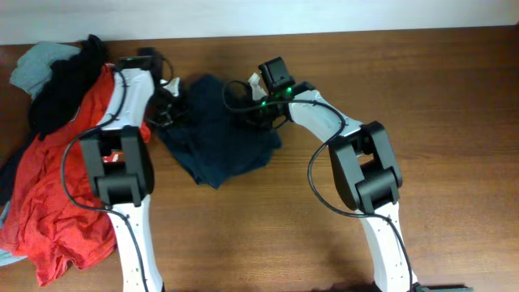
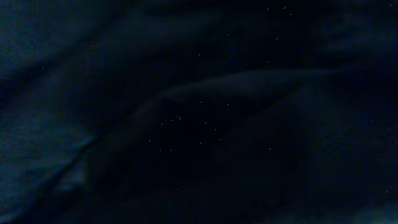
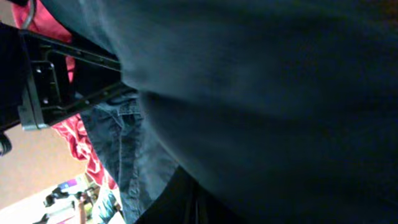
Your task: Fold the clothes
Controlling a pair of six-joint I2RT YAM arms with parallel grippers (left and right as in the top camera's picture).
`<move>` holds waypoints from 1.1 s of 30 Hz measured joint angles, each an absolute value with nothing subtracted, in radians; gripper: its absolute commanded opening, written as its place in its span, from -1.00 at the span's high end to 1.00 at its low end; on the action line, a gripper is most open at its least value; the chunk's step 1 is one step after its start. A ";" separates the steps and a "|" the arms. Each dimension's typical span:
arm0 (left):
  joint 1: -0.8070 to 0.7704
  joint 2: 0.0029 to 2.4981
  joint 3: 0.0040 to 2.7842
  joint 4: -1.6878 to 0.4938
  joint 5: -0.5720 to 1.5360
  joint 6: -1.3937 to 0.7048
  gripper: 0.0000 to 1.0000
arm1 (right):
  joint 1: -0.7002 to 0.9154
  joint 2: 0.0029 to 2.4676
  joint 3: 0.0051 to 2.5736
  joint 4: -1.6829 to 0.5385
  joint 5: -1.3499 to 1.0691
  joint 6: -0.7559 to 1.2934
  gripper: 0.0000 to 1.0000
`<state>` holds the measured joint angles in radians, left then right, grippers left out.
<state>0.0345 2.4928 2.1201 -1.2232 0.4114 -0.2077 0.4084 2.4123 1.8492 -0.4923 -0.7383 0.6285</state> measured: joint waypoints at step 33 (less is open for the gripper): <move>-0.088 2.489 2.109 -0.901 0.323 -0.079 0.99 | 0.018 2.348 1.848 -0.612 -0.943 0.193 -0.10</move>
